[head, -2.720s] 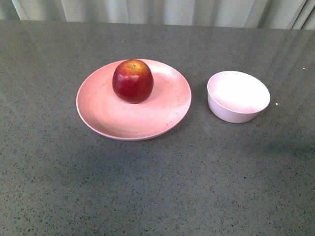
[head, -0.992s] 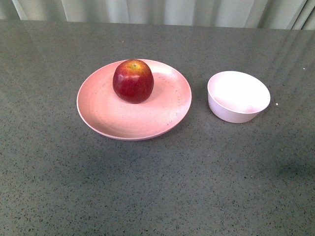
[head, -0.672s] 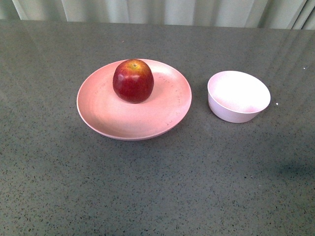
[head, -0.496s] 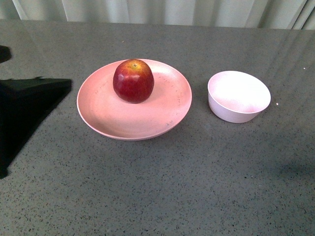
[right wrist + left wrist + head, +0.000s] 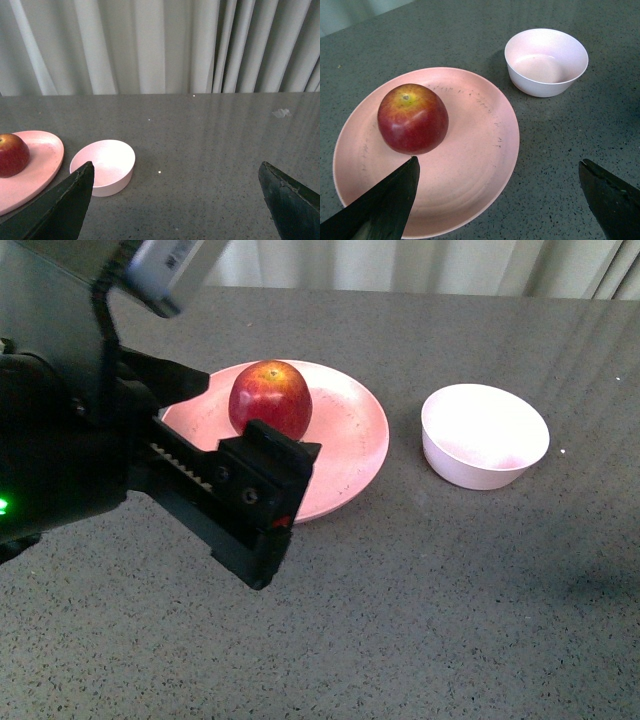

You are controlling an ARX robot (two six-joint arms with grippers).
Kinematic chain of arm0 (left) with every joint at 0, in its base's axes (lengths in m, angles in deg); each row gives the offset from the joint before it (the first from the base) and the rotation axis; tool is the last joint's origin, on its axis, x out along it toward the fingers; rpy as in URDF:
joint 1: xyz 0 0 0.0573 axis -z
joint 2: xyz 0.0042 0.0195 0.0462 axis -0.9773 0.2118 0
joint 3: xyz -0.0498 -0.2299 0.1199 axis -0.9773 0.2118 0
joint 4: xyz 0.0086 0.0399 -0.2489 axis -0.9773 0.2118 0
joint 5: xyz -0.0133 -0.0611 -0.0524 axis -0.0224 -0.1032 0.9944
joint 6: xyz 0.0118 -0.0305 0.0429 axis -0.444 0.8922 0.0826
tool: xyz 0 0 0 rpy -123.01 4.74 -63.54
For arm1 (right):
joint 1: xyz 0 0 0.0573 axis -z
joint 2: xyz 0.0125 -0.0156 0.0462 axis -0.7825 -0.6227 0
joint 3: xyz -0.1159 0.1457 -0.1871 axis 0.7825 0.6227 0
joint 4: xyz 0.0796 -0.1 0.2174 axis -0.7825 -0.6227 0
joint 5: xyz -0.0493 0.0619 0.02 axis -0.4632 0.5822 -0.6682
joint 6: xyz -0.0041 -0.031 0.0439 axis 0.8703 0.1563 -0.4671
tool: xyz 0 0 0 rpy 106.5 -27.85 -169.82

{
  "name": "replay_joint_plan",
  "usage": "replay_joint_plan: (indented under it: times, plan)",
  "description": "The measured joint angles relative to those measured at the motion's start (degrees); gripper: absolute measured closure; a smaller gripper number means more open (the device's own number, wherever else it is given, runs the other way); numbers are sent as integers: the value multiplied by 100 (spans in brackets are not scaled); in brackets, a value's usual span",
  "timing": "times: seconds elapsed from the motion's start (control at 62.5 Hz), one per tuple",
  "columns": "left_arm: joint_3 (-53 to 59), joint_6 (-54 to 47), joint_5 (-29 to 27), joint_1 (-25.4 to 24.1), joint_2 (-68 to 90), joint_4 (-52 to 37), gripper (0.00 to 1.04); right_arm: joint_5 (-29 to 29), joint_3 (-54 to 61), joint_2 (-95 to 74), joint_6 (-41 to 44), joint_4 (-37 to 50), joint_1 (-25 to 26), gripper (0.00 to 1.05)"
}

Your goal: Move apple from plate to bowl

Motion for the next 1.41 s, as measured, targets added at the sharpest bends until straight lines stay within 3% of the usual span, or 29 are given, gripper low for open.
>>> replay_joint_plan:
  times: [0.48, 1.408]
  plan:
    - [-1069, -35, -616, 168, 1198, -39, 9, 0, 0, 0, -2, 0, 0, 9]
    - [-2798, 122, -1563, -155, 2782, 380, 9, -2, 0, 0, -2, 0, 0, 9]
